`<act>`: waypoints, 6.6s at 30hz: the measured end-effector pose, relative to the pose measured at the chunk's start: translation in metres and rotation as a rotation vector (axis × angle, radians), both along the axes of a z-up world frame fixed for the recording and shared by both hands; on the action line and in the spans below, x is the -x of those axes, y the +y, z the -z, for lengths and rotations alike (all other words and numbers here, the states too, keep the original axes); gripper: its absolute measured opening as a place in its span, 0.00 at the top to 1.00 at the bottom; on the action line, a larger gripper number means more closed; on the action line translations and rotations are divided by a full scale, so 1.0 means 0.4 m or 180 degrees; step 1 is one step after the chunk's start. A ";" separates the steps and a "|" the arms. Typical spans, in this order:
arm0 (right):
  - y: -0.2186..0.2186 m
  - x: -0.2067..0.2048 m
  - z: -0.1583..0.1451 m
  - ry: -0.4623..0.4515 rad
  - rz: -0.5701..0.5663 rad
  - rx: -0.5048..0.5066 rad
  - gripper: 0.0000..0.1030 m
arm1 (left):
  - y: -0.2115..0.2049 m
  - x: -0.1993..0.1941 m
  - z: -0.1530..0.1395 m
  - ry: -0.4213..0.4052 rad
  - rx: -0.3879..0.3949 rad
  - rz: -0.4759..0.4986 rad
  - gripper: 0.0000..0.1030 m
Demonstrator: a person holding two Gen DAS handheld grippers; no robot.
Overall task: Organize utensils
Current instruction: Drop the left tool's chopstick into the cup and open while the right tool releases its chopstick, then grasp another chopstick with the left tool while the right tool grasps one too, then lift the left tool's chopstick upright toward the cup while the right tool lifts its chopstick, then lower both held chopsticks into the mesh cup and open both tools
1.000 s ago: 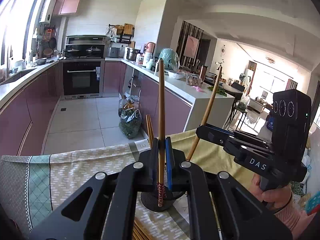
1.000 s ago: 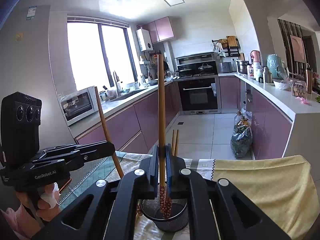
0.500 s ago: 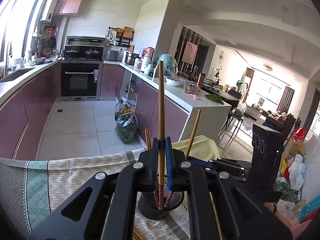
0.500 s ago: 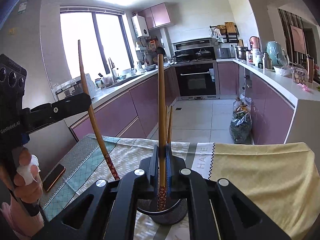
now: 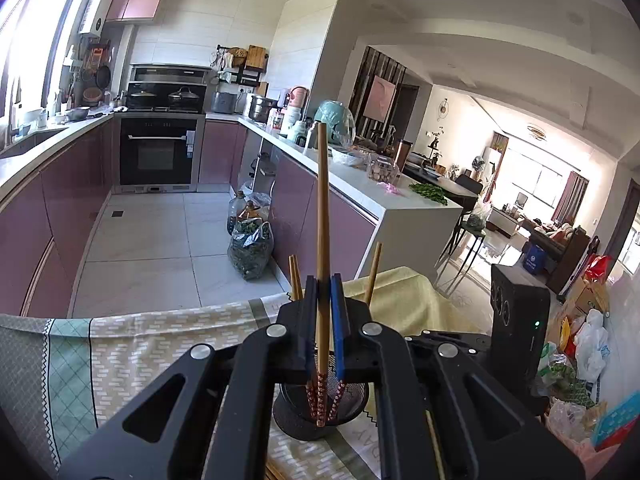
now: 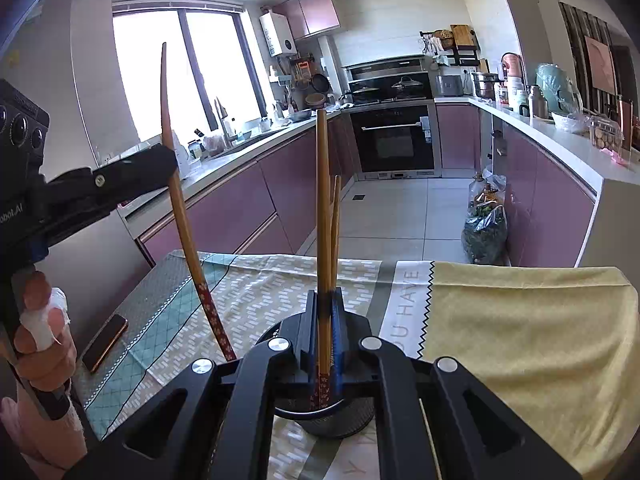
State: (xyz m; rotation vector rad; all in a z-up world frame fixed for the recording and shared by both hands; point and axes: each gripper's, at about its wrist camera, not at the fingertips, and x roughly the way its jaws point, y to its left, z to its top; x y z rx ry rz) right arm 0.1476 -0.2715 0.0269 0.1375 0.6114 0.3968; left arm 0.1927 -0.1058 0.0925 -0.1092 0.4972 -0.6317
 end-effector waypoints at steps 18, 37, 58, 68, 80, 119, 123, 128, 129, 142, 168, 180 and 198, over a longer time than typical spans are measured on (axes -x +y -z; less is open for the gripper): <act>-0.001 -0.039 0.029 0.0200 0.0024 0.0027 0.92 | -0.101 -0.096 0.170 0.0571 -0.0780 0.0249 0.93; 0.034 0.091 0.002 -0.0069 -0.0281 -0.0006 0.64 | 0.051 0.019 0.224 0.0167 -0.0604 -0.0272 0.56; 0.228 0.132 0.268 0.0872 -0.0616 0.0380 0.62 | 0.157 0.151 0.540 0.0994 -0.1038 -0.0521 0.48; 0.238 0.131 0.274 0.0873 -0.0539 0.0515 0.67 | 0.140 0.151 0.550 0.1035 -0.1150 -0.0493 0.48; 0.256 0.122 0.269 0.0840 -0.0491 0.0763 0.72 | 0.135 0.146 0.552 0.1039 -0.1282 -0.0485 0.57; 0.210 0.116 0.236 0.0764 -0.0462 0.0280 0.95 | 0.155 0.141 0.501 0.1067 -0.0904 -0.0537 0.92; 0.203 0.132 0.215 0.0675 -0.0490 0.0242 0.95 | 0.156 0.152 0.480 0.1028 -0.0845 -0.0482 0.92; 0.193 0.150 0.179 0.0536 -0.0508 0.0198 0.95 | 0.153 0.168 0.443 0.0960 -0.0742 -0.0395 0.92; 0.191 0.154 0.172 0.0507 -0.0510 0.0187 0.95 | 0.151 0.172 0.436 0.0942 -0.0732 -0.0382 0.92; 0.141 0.178 0.098 0.0203 -0.0416 0.0064 0.95 | 0.152 0.204 0.342 0.0790 -0.0503 -0.0231 0.92; 0.036 0.151 -0.060 -0.0357 -0.0178 -0.0060 0.95 | 0.110 0.214 0.120 0.0203 -0.0200 -0.0042 0.93; 0.029 0.107 -0.107 -0.0504 -0.0180 -0.0037 0.95 | 0.074 0.152 0.005 -0.0015 -0.0017 0.0044 0.93; 0.018 0.027 -0.064 -0.0348 0.0064 -0.0025 0.95 | -0.018 0.056 0.061 0.0154 -0.0449 0.0021 0.93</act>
